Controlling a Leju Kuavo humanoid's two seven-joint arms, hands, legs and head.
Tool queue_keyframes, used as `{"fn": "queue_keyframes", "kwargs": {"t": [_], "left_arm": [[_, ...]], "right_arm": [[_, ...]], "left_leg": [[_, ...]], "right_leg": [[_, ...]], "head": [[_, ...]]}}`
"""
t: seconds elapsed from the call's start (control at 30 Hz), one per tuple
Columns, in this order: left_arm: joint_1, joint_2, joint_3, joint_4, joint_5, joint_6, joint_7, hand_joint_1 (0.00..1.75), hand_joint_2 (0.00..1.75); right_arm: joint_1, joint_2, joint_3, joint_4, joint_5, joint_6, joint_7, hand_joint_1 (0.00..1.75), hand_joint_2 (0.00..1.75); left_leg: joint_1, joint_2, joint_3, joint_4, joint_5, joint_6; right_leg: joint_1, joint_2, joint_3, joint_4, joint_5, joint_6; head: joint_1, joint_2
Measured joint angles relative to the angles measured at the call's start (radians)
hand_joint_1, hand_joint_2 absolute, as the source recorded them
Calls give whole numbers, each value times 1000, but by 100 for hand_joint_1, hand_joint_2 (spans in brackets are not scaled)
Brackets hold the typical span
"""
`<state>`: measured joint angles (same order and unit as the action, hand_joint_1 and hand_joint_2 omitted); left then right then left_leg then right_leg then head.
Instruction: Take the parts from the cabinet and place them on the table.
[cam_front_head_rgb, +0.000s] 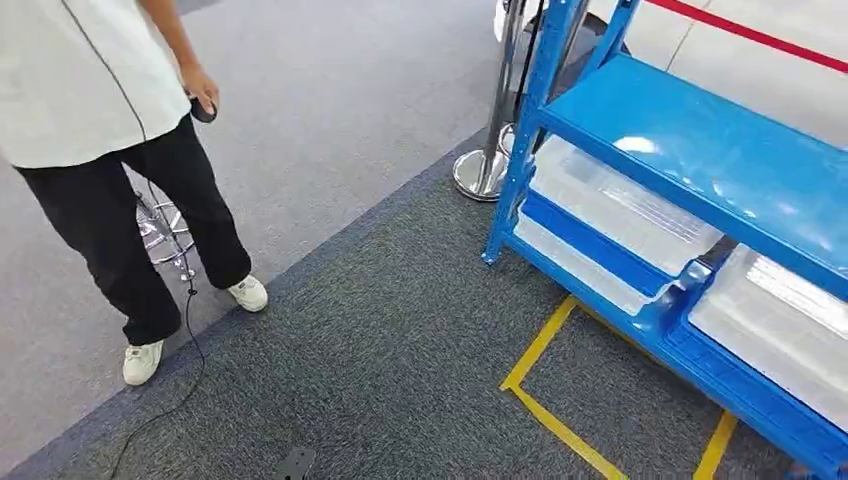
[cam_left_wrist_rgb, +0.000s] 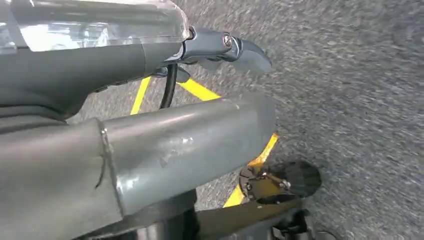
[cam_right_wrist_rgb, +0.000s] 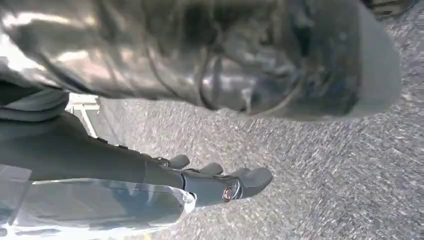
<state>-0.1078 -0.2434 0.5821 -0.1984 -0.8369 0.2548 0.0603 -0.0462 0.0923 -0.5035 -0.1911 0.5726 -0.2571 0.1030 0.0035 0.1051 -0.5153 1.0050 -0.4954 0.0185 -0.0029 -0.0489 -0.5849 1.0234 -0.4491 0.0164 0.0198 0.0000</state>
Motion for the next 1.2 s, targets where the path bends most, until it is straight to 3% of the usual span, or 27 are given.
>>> {"fn": "queue_keyframes", "kwargs": {"t": [0.07, 0.1, 0.13, 0.17, 0.23, 0.27, 0.3, 0.37, 0.4, 0.43, 0.5, 0.57, 0.6, 0.63, 0.67, 0.73, 0.77, 0.8, 0.83, 0.87, 0.9, 0.93, 1.07, 1.1, 1.13, 1.17, 1.2], "left_arm": [[-4, -2, 0, 0, -2, 0, 0, 0, 0], [-5, -1, 0, 0, -3, 0, 0, 0, 0], [-5, -1, 0, 0, -3, 0, -2, 0, 0], [-4, -1, 0, 0, -3, 0, -2, 0, 0], [2, -1, 0, 0, -3, 0, -2, 0, 0], [4, -1, 0, 0, -3, 0, -2, 0, 0], [5, 0, 0, 0, -3, 0, -2, 0, 0], [3, 0, 0, 0, -3, 0, -2, 0, 0], [3, 0, 0, 0, -3, 0, -3, 0, 0], [4, 1, 1, 0, -3, 0, -4, 0, 0], [1, 0, 1, 0, -3, 0, -7, 0, 0], [2, 0, 1, 0, -3, 0, -8, 0, 0], [0, -1, 2, 0, -3, 0, -8, 0, 0], [-2, -2, 2, 0, -3, 0, -10, 0, 0], [-1, -2, 2, 0, -3, 0, -11, 0, 0], [4, -1, 2, 0, -3, 2, -11, 0, 0], [5, -1, 2, 0, -3, 4, -11, 0, 0], [5, -1, 2, 0, -4, 6, -11, 0, 0], [4, -1, 2, 0, -4, 7, -11, 0, 0], [4, -2, 2, 0, -5, 8, -11, 0, 0], [4, -3, 2, 0, -5, 8, -11, 0, 0], [3, -3, 2, 0, -5, 8, -12, 0, 0], [-4, -3, 3, 0, -5, 8, -16, 0, 0], [-5, -3, 3, 0, -5, 9, -16, 0, 0], [-6, -3, 3, 0, -7, 9, -18, 0, 0], [-5, -3, 3, 0, -8, 10, -19, 0, 0], [-3, -3, 3, 0, -8, 10, -19, 0, 0]], "right_arm": [[3, -1, -1, 0, 0, 0, -1, 0, 0], [4, 0, -1, 0, 0, 0, -2, 0, 0], [2, 0, -1, 0, 1, 0, -3, 0, 0], [-1, 0, -1, 0, 1, 0, -3, 0, 0], [-3, 0, -1, 0, 1, 0, -3, 0, 0], [-2, 0, -1, 0, 1, 0, -3, 0, 0], [-2, 0, -2, 0, 1, 1, -3, 0, 0], [-1, 0, -3, 0, 1, 2, -3, 0, 0], [-1, 0, -3, 0, 1, 3, -3, 0, 0], [-2, 1, -3, 0, 1, 3, -3, 0, 0], [-3, 0, -3, 0, 0, 3, -3, 0, 0], [3, 1, -5, 0, 0, 3, -4, 0, 0], [4, 1, -7, 0, 0, 3, -4, 0, 0], [5, 2, -7, 0, 0, 3, -4, 0, 0], [1, 2, -7, 0, 0, 3, -4, 0, 0], [-5, 2, -9, 0, 0, 3, -5, 0, 0], [-4, 2, -9, 0, 1, 3, -5, 0, 0], [-2, 2, -9, 0, 1, 3, -5, 0, 0], [1, 2, -10, 0, 1, 3, -4, 0, 0], [3, 2, -11, 0, 1, 3, -4, 0, 0], [2, 0, -12, 0, 1, 3, -4, 0, 0], [-1, 0, -13, 0, 1, 3, -5, 0, 0], [0, 0, -18, 0, 1, 3, -6, 0, 0], [0, 0, -18, 0, 1, 3, -7, 0, 0], [1, 1, -18, 0, 1, 3, -9, 0, 0], [-1, 1, -19, 0, 1, 4, -11, 0, 0], [-3, 1, -19, 0, 1, 4, -13, 0, 0]], "left_leg": [[-2, 13, 12, -4, -5, -14], [5, -27, 10, 13, -18, -20], [5, -68, -14, 64, -54, -19], [6, -85, -49, 138, -94, -19], [7, -97, -129, 294, -154, -22], [7, -97, -149, 324, -149, -22], [8, -98, -145, 299, -114, -22], [9, -110, -82, 141, -12, -18], [11, -145, -46, 56, 27, -15], [14, -202, -38, 31, 4, -13], [9, -181, -38, 29, 9, -8], [9, -160, -34, 21, 16, 6], [15, -143, -30, 8, 24, 17], [15, -134, -27, 3, 25, 23], [14, -120, -26, 2, 26, 25], [12, -86, -26, 2, 21, 26], [12, -70, -26, 3, 19, 25], [12, -58, -24, 3, 18, 24], [12, -47, -21, 3, 15, 22], [12, -36, -16, 3, 11, 19], [12, -25, -9, 3, 7, 14], [6, -15, -5, 3, 2, 8], [4, 16, 12, -4, -6, -15], [7, 7, 10, 1, -15, -25], [10, -44, 3, 29, -34, -30], [10, -78, -29, 98, -75, -31], [10, -91, -70, 181, -116, -33]], "right_leg": [[-4, 21, 6, -10, 2, -14], [-11, 29, 13, -17, 6, -21], [-12, 37, 13, -19, 7, -30], [-12, 47, 12, -19, 6, -33], [-10, 73, 11, -17, 6, -35], [-9, 87, 11, -15, 5, -36], [-9, 102, 12, -13, 4, -34], [-11, 131, 12, -2, -1, -29], [-11, 143, 10, 6, -6, -25], [-8, 153, 2, 16, -11, -18], [-13, 174, -9, 17, -7, -4], [-16, 196, -12, 9, 0, 13], [-19, 160, -11, 19, -6, 14], [-12, 104, -25, 50, -30, 15], [-12, 73, -60, 115, -68, 20], [-14, 58, -139, 266, -130, 27], [-15, 56, -160, 305, -135, 29], [-17, 54, -156, 295, -116, 30], [-19, 51, -127, 238, -76, 30], [-19, 40, -76, 146, -29, 27], [-18, 15, -22, 48, 10, 22], [-6, -28, -2, 7, -4, 11], [0, 10, -8, 5, -3, -13], [-14, 24, 2, -7, 5, -25], [-13, 32, 4, -11, 6, -28], [-13, 39, 4, -10, 6, -38], [-12, 51, 3, -10, 5, -40]], "head": [[0, 0], [0, 0], [-2, 0], [-3, 0], [-3, 0], [-3, 0], [-3, 0], [-3, 0], [-3, 0], [-2, 0], [-2, 0], [-2, 0], [-2, 0], [3, 0], [2, 0], [3, 0], [3, 0], [3, 0], [2, 0], [3, 0], [3, 0], [2, 0], [2, 0], [1, 0], [0, 0], [-2, 0], [-2, 0]]}}
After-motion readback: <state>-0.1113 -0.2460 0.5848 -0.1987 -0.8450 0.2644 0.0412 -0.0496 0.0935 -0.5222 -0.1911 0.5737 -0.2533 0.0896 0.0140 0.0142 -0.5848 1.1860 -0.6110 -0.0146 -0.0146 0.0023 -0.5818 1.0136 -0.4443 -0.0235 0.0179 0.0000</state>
